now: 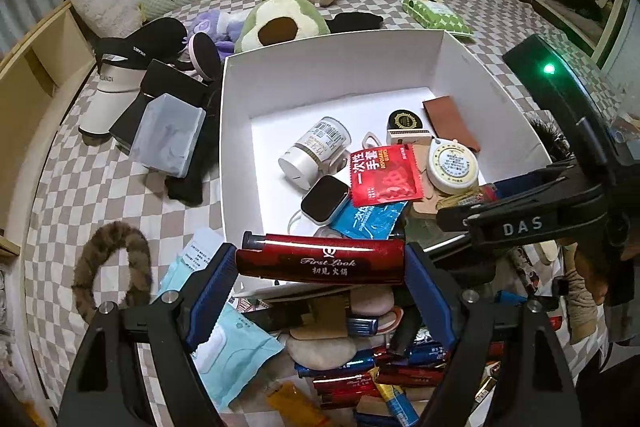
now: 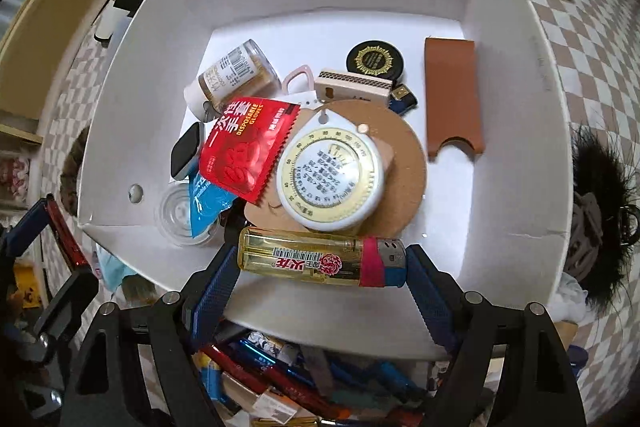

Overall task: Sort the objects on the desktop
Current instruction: 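Carry both items over the white box while the right tool releases the lighter inside, then lower the red tube into the white box and open the left tool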

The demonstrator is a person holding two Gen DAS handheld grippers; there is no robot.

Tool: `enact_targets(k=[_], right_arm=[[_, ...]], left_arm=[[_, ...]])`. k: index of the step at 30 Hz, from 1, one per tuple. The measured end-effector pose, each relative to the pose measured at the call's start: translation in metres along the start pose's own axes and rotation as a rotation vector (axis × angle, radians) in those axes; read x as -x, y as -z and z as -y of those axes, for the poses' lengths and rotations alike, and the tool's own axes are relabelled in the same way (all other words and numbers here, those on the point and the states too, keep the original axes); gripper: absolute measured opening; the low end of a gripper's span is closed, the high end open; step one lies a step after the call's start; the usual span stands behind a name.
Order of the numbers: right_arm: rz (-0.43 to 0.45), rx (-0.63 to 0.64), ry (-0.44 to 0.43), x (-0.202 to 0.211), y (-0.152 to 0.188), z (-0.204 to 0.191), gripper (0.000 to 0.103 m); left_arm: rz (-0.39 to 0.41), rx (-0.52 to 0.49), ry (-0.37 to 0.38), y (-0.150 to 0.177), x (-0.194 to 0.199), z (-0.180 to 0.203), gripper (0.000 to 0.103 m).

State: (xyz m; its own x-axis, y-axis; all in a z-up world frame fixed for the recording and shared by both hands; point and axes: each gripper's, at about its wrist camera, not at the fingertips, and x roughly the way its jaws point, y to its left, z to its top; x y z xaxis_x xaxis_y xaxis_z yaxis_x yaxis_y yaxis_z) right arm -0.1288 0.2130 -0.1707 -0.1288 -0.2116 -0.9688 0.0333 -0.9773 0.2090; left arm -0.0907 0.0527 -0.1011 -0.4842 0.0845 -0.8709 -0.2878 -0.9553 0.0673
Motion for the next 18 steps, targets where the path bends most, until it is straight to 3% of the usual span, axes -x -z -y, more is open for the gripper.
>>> enact_targets(k=[7,13,15,18], right_arm=[[0.025,-0.008,0.023,0.004,0.005,0.007,0.083],[0.062,-0.001,-0.022,0.014,0.015,0.011,0.084],[0.077,0.011,-0.024,0.019,0.018,0.010,0.094],[0.110,0.035,-0.021,0.029,0.025,0.012,0.097]], left_arm=[[-0.023,0.067,0.012,-0.003,-0.007,-0.006,0.083],[-0.049,0.149,0.048,-0.009,-0.016,-0.008,0.083],[-0.058,0.168,0.057,-0.011,-0.019,-0.007,0.083],[-0.066,0.181,0.064,-0.014,-0.023,-0.003,0.083]])
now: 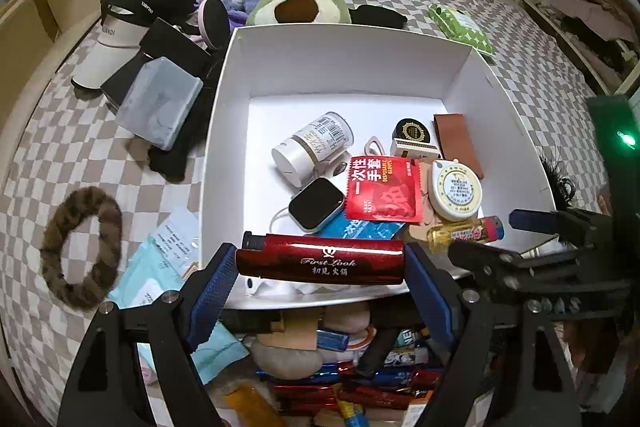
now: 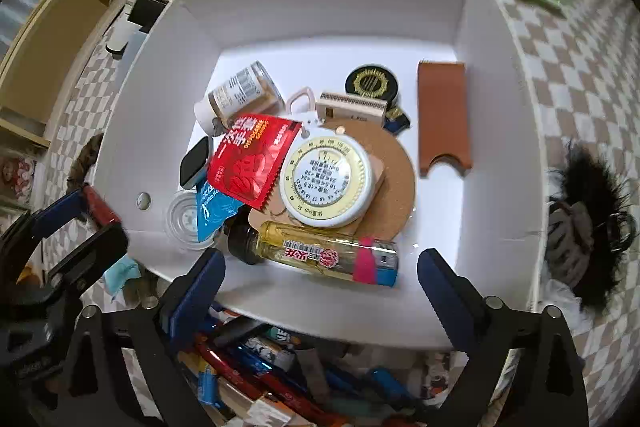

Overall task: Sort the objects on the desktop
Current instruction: 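Lower the red tube into the white box and open the left tool, then withdraw both tools from the box back toward the cosmetics heap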

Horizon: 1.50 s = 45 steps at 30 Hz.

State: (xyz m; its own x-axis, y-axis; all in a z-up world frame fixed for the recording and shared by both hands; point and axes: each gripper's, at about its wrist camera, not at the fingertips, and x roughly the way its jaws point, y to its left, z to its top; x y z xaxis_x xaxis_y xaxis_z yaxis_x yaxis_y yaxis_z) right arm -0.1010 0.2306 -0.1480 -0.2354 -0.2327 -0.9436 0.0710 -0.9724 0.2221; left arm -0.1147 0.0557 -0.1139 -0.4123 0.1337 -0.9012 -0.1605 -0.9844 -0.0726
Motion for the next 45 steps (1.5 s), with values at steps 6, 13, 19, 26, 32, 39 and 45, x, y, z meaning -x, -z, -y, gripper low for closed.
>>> enact_targets(k=[6,13,19,26,32,39,45], right_arm=[[0.065,0.041,0.013,0.022,0.005,0.005,0.097],[0.091,0.068,0.063,0.029,0.011,0.013,0.097],[0.115,0.067,0.055,0.039,0.020,0.014,0.097],[0.130,0.049,0.045,0.048,0.025,0.019,0.097],[0.135,0.034,0.044,0.052,0.028,0.023,0.097],[0.138,0.030,0.045,0.052,0.028,0.024,0.097],[0.144,0.019,0.040,0.053,0.028,0.025,0.097]], left_arm=[[-0.012,0.020,0.019,-0.006,-0.006,0.007,0.083],[-0.064,0.061,0.021,-0.010,-0.023,0.014,0.083],[-0.116,0.047,0.001,-0.011,-0.039,0.027,0.083],[-0.161,0.039,-0.003,-0.012,-0.050,0.037,0.083],[-0.199,0.028,-0.015,-0.009,-0.059,0.041,0.083],[-0.192,0.029,-0.021,-0.008,-0.056,0.041,0.083],[-0.157,0.023,-0.034,-0.008,-0.048,0.040,0.094]])
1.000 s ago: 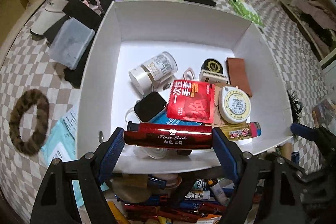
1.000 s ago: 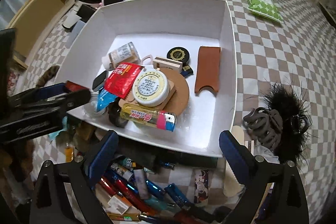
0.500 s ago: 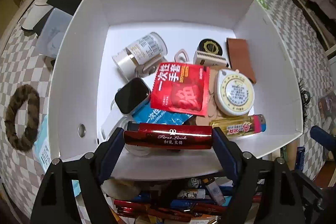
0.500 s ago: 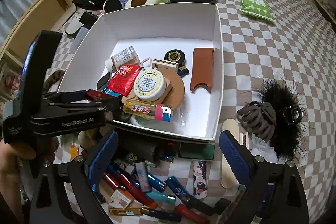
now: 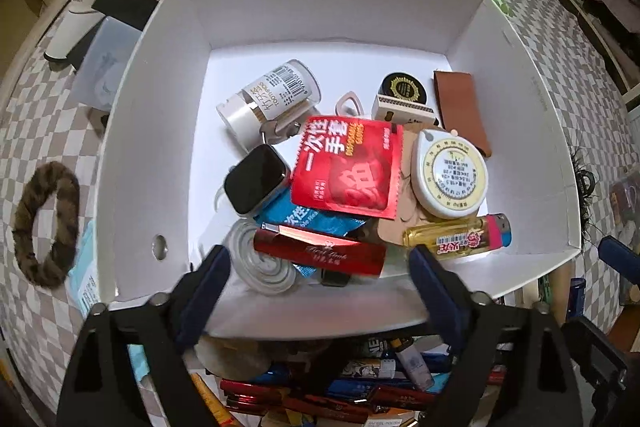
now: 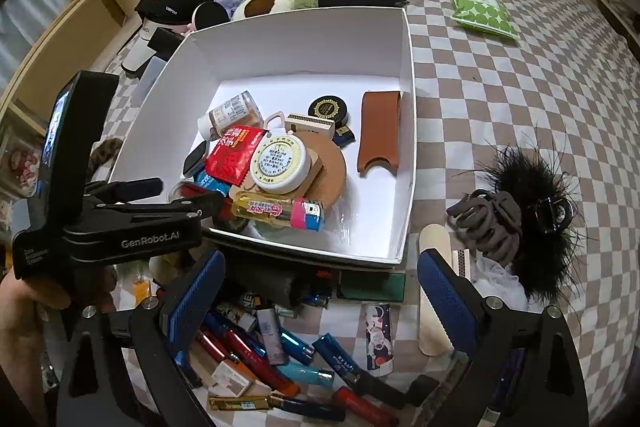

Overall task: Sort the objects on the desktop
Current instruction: 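Withdraw both tools from the box back toward the cosmetics heap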

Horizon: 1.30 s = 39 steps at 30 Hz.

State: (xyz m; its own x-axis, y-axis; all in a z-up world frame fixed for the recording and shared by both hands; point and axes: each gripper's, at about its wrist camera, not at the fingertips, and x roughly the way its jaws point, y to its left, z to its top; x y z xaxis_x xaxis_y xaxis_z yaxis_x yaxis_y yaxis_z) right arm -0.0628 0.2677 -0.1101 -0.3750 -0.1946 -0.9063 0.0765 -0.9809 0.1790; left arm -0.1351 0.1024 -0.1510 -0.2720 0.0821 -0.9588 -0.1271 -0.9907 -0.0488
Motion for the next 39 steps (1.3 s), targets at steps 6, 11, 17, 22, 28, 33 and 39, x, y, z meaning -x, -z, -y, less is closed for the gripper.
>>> enact_targets(k=[6,11,17,22,28,33,39], right_arm=[[0.017,0.004,-0.001,0.006,0.003,0.002,0.097],[0.057,0.011,0.011,0.016,0.009,0.006,0.097],[0.090,-0.012,-0.003,0.032,0.015,0.010,0.097],[0.139,-0.042,-0.030,0.046,0.019,0.011,0.097],[0.181,0.021,0.018,0.056,0.032,0.000,0.103],[0.220,0.009,0.040,0.059,0.044,-0.004,0.103],[0.191,0.035,0.027,0.055,0.059,-0.007,0.103]], left_arm=[[0.040,-0.026,-0.015,0.005,0.013,-0.001,0.095],[0.076,-0.056,-0.018,0.015,0.025,-0.006,0.101],[0.116,-0.070,-0.022,0.029,0.048,-0.018,0.103],[0.190,-0.045,-0.004,0.041,0.072,-0.034,0.103],[0.292,-0.105,-0.010,0.058,0.099,-0.043,0.103],[0.322,-0.157,-0.030,0.071,0.110,-0.049,0.103],[0.313,-0.157,0.030,0.087,0.117,-0.061,0.103]])
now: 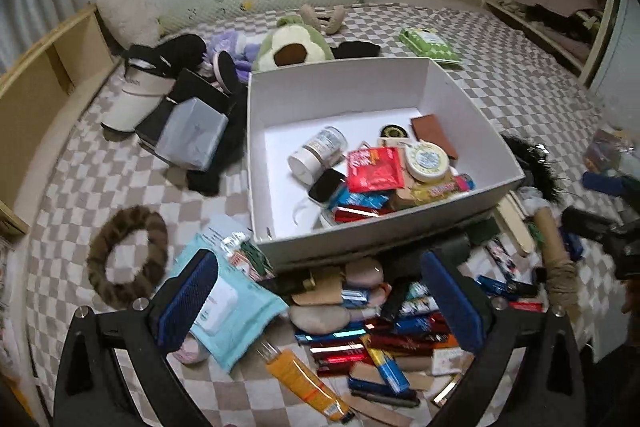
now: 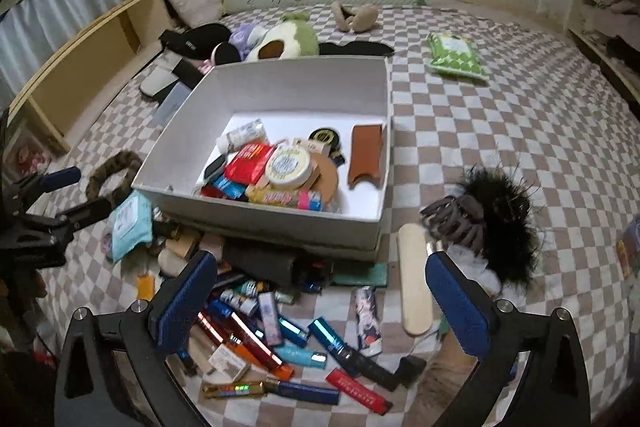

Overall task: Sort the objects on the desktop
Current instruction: 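Withdraw both tools from the box back toward the cosmetics heap, then grasp the orange tube with the left tool while the right grasps the gold lighter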

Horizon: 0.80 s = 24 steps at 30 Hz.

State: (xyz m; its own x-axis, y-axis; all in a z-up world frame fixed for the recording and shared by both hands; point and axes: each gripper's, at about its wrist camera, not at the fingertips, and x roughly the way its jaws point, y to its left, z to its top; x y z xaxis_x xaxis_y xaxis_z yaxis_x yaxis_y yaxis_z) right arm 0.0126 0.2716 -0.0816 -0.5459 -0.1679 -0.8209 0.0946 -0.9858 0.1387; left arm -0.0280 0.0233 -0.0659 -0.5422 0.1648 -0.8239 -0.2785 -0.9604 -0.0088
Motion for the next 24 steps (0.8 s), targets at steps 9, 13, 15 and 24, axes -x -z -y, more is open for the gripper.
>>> enact_targets(k=[9,13,15,24], right_arm=[[-0.081,-0.009,-0.039,-0.010,0.035,0.001,0.103],[-0.138,0.018,-0.054,-0.019,0.055,-0.003,0.103],[-0.156,0.055,-0.058,-0.024,0.066,-0.009,0.103],[-0.211,0.227,-0.130,-0.034,0.103,-0.043,0.103]], left_arm=[[-0.056,-0.055,0.040,0.032,0.003,-0.012,0.103],[-0.075,-0.102,0.055,0.048,0.001,-0.016,0.103],[-0.084,-0.140,0.084,0.057,-0.001,-0.016,0.103],[-0.161,-0.340,0.227,0.098,-0.018,-0.010,0.102]])
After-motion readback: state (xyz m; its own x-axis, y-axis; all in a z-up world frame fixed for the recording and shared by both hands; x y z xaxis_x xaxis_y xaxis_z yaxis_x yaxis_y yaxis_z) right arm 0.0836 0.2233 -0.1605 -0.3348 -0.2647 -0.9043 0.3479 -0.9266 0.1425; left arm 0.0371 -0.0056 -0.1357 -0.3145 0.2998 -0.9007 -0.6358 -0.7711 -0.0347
